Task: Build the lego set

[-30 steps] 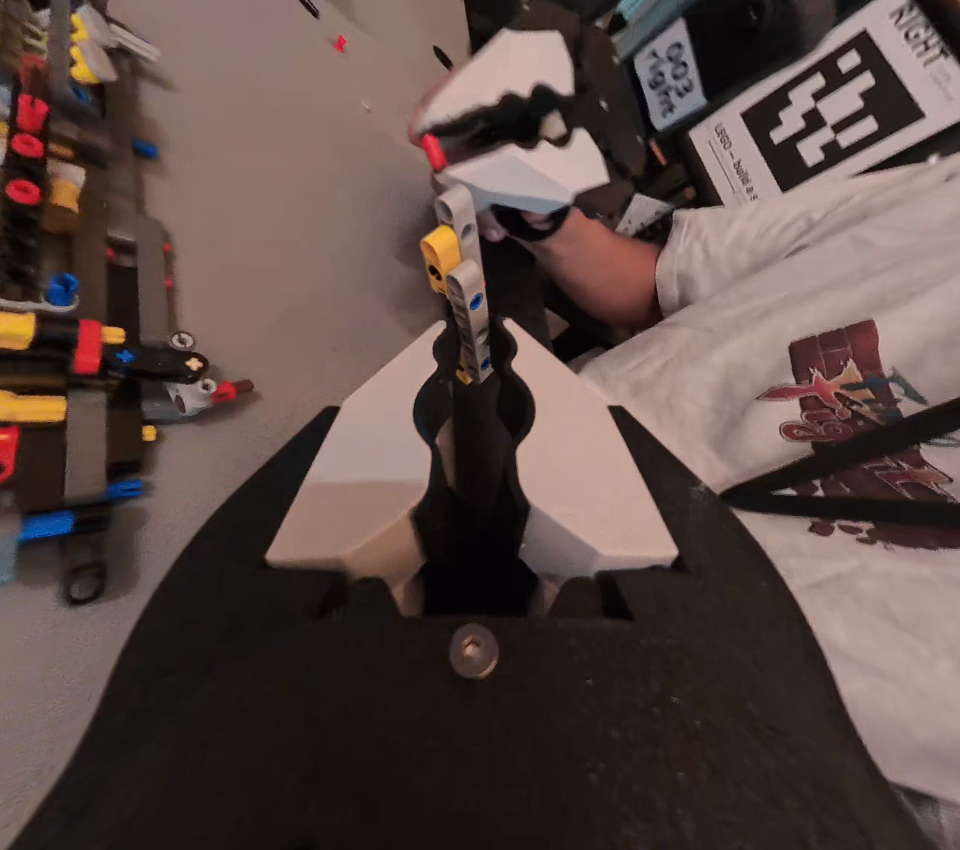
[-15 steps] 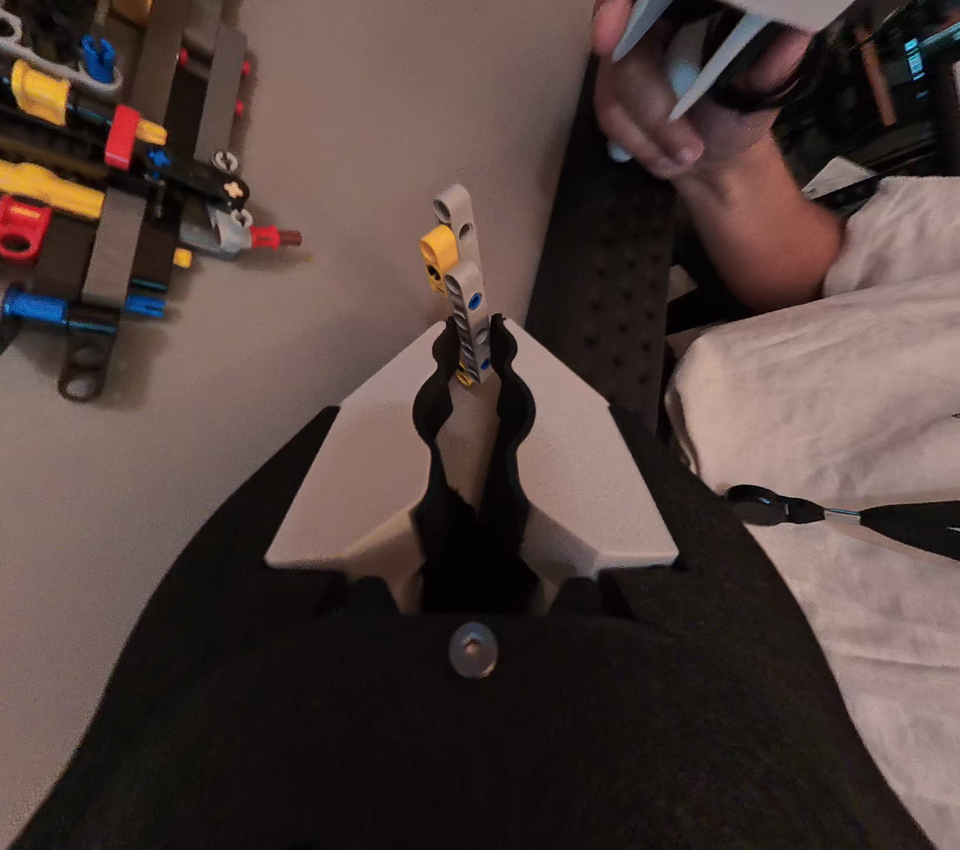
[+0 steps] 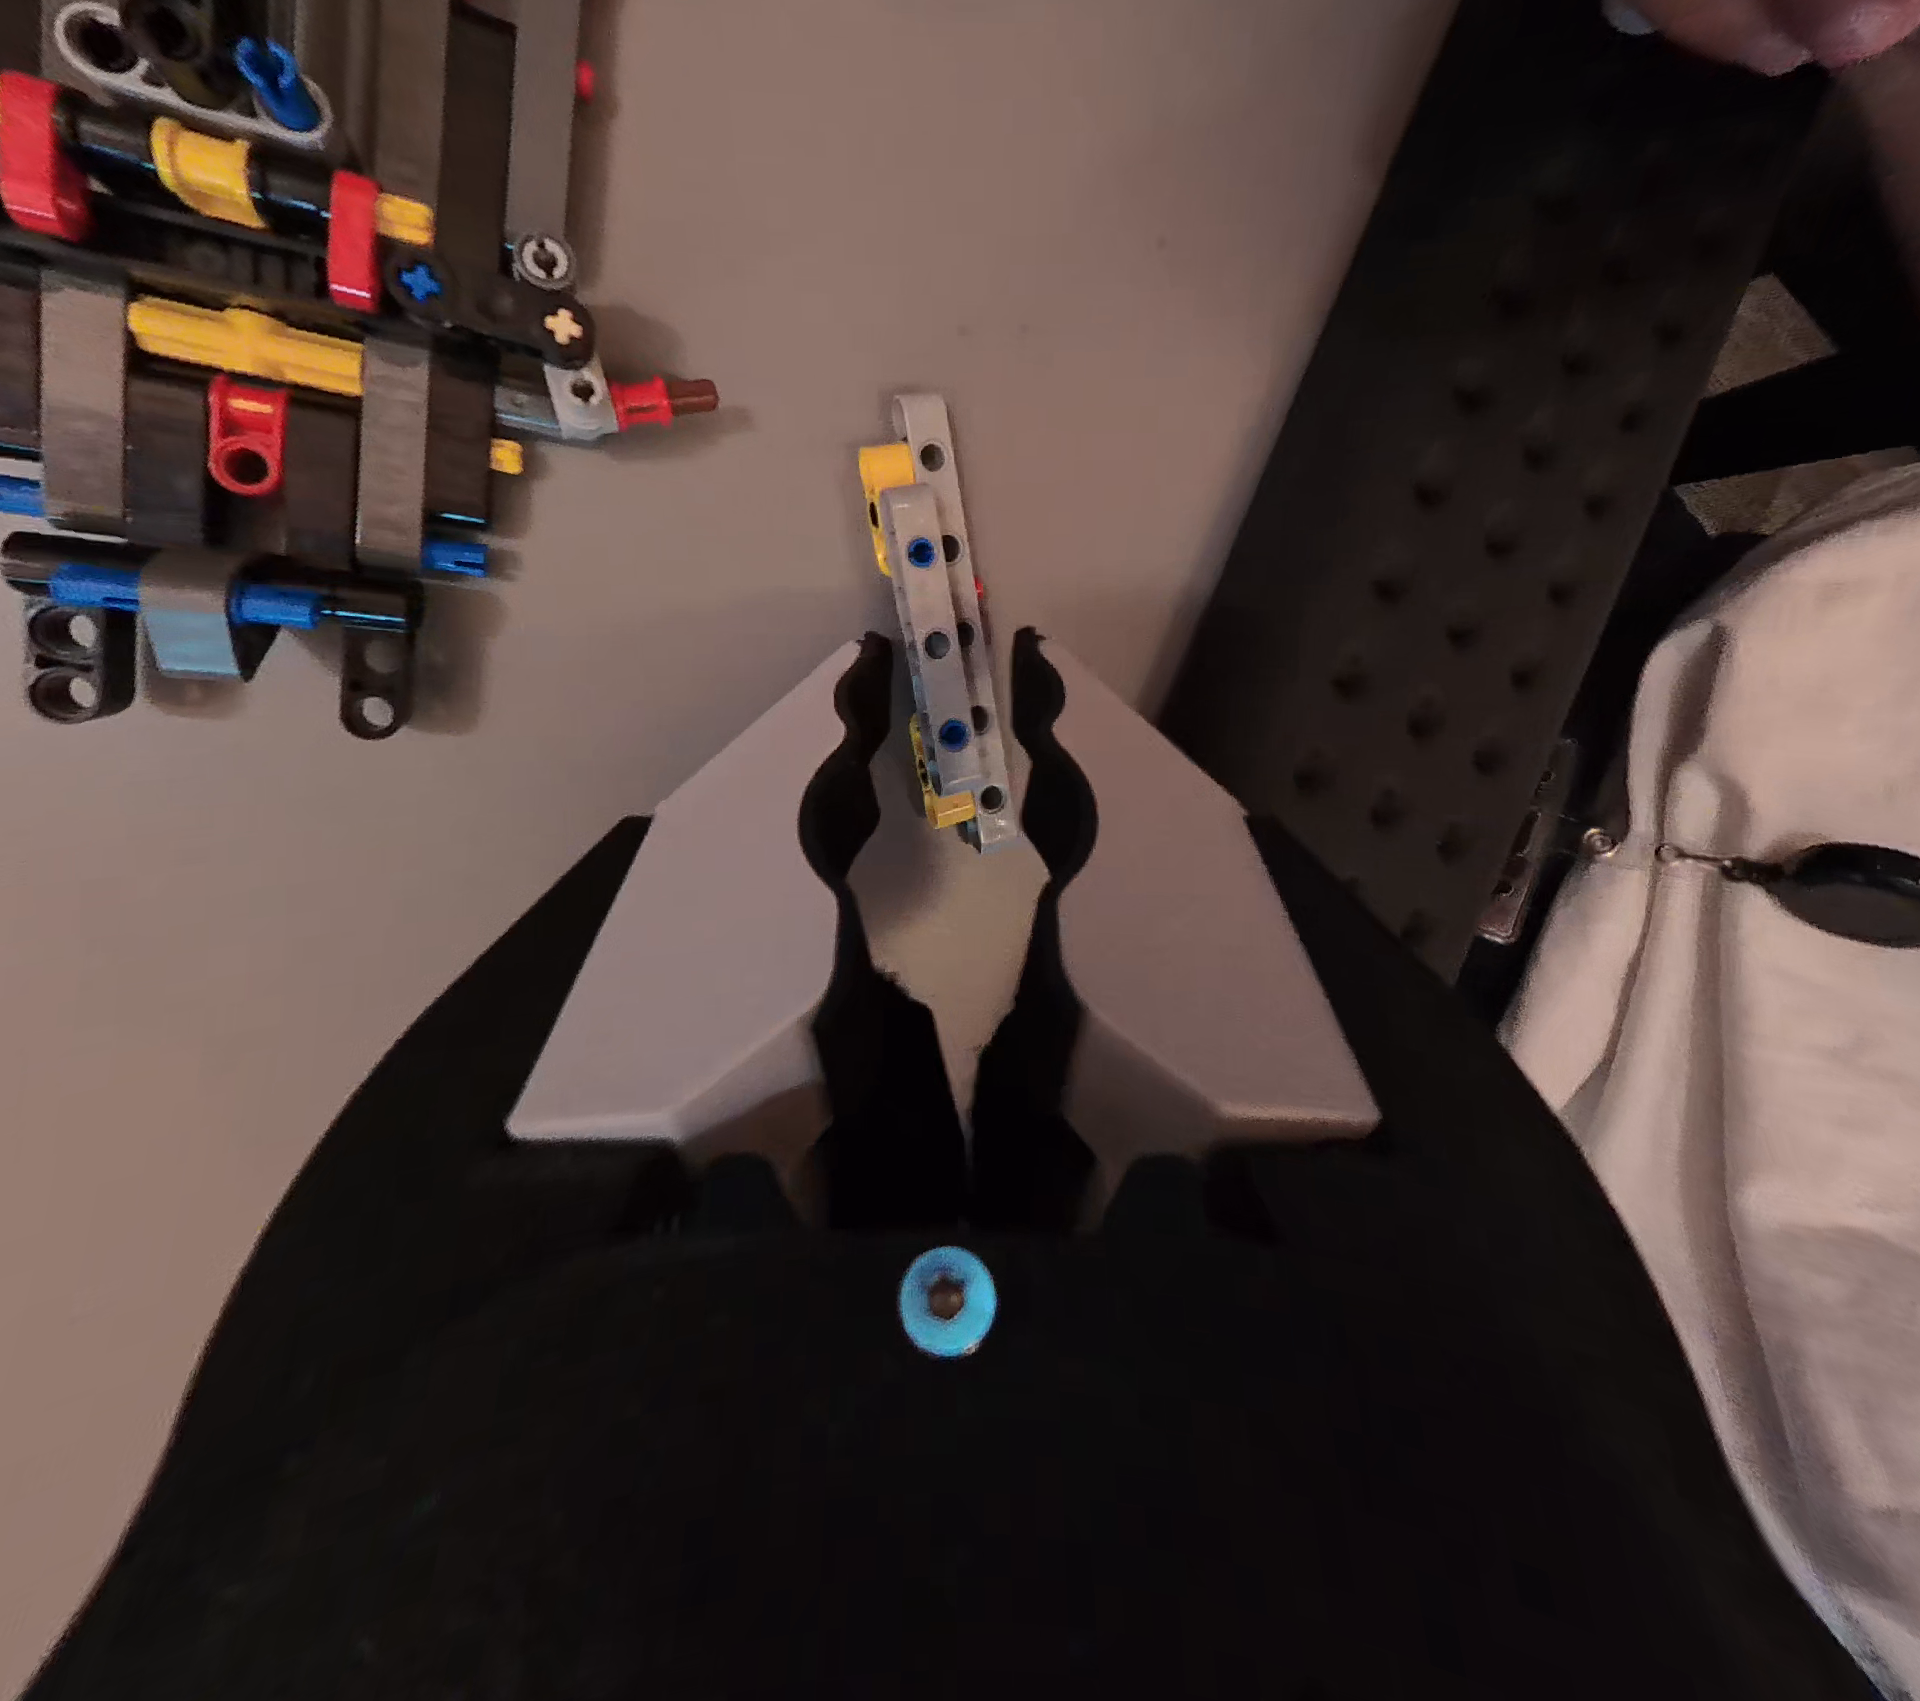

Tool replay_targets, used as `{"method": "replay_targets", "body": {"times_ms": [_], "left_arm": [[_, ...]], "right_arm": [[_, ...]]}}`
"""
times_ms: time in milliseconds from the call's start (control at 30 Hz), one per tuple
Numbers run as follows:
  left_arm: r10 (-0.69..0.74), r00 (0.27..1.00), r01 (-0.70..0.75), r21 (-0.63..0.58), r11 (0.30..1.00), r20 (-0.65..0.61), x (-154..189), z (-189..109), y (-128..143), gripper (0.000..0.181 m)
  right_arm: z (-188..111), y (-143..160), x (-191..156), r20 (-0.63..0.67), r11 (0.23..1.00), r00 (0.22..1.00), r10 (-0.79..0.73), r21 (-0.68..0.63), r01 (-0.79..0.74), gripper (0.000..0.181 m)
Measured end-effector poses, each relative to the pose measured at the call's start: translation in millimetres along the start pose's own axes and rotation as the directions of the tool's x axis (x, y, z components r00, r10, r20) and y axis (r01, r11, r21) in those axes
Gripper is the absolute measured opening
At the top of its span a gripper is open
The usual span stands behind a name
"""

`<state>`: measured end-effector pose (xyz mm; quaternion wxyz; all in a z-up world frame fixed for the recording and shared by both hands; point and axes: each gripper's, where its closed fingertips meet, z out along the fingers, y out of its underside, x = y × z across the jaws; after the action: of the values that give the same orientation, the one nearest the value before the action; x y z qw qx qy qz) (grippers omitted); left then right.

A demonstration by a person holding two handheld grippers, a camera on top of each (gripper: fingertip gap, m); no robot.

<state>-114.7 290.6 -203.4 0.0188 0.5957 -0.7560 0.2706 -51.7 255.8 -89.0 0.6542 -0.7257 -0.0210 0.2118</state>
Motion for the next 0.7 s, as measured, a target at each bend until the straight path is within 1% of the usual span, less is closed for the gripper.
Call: {"method": "replay_targets", "body": {"times_ms": [67, 133, 167, 200, 233, 300, 333, 367, 433, 500, 533, 567, 633, 700], "left_arm": [[0.005, 1.000, -0.005, 0.005, 1.000, 0.012, -0.9, -4.0, -1.3, 0.028], [0.019, 0.999, -0.020, 0.030, 0.999, 0.033, -1.8, -14.7, -7.7, 0.029], [0.021, 0.999, -0.023, 0.064, 0.998, 0.039, -0.8, -22.2, -15.4, 0.029], [0.018, 1.000, -0.020, 0.117, 0.993, 0.014, 5.3, -30.6, -26.6, 0.029], [0.012, 0.999, -0.003, 0.192, 0.981, -0.049, 17.0, -40.0, -41.3, 0.029], [-0.009, 0.975, 0.090, 0.354, 0.931, -0.222, 43.3, -60.8, -73.6, 0.025], [-0.018, 0.954, 0.144, 0.406, 0.902, -0.299, 52.6, -69.0, -85.4, 0.022], [-0.026, 0.931, 0.192, 0.429, 0.883, -0.363, 59.0, -73.7, -92.9, 0.022], [-0.018, 0.872, 0.264, 0.437, 0.860, -0.489, 72.3, -78.7, -101.0, 0.022], [-0.023, 0.803, 0.334, 0.418, 0.845, -0.595, 81.4, -80.8, -105.1, 0.021], [-0.023, 0.769, 0.368, 0.414, 0.832, -0.638, 84.4, -82.8, -107.6, 0.018], [-0.023, 0.741, 0.395, 0.408, 0.823, -0.671, 86.6, -84.4, -109.0, 0.016], [-0.010, 0.706, 0.416, 0.404, 0.815, -0.708, 90.4, -86.7, -109.5, 0.011], [0.001, 0.711, 0.393, 0.398, 0.829, -0.703, 93.0, -83.8, -105.5, 0.007]], "right_arm": [[-1.1, -1.6, 1.3, -0.003, 1.000, 1.000, 0.010, 0.011, -0.010, 0.008], [-1.8, -3.1, 4.1, -0.033, 1.000, 0.999, -0.006, 0.018, 0.007, 0.008], [-2.8, -5.2, 5.6, -0.064, 0.999, 0.997, -0.039, 0.026, 0.041, 0.008], [-4.6, -9.4, 6.3, -0.104, 0.994, 0.990, -0.093, 0.042, 0.097, 0.008], [-7.0, -14.2, 6.0, -0.147, 0.984, 0.977, -0.158, 0.058, 0.168, 0.008], [-13.0, -25.1, 1.4, -0.230, 0.948, 0.931, -0.282, 0.085, 0.308, 0.008], [-15.7, -30.6, -5.3, -0.249, 0.921, 0.907, -0.339, 0.109, 0.374, 0.008], [-17.9, -34.4, -10.6, -0.272, 0.894, 0.881, -0.388, 0.122, 0.431, 0.008], [-18.9, -36.3, -13.7, -0.331, 0.848, 0.821, -0.465, 0.101, 0.521, 0.008], [-16.6, -35.3, -19.3, -0.348, 0.807, 0.776, -0.527, 0.082, 0.585, 0.008], [-15.2, -34.0, -21.4, -0.350, 0.792, 0.759, -0.549, 0.070, 0.606, 0.008], [-13.9, -32.8, -22.5, -0.355, 0.779, 0.743, -0.568, 0.059, 0.624, 0.008], [-11.7, -30.5, -24.2, -0.356, 0.761, 0.722, -0.593, 0.044, 0.647, 0.008], [-10.5, -29.3, -24.7, -0.355, 0.756, 0.715, -0.602, 0.035, 0.654, 0.008]]}}
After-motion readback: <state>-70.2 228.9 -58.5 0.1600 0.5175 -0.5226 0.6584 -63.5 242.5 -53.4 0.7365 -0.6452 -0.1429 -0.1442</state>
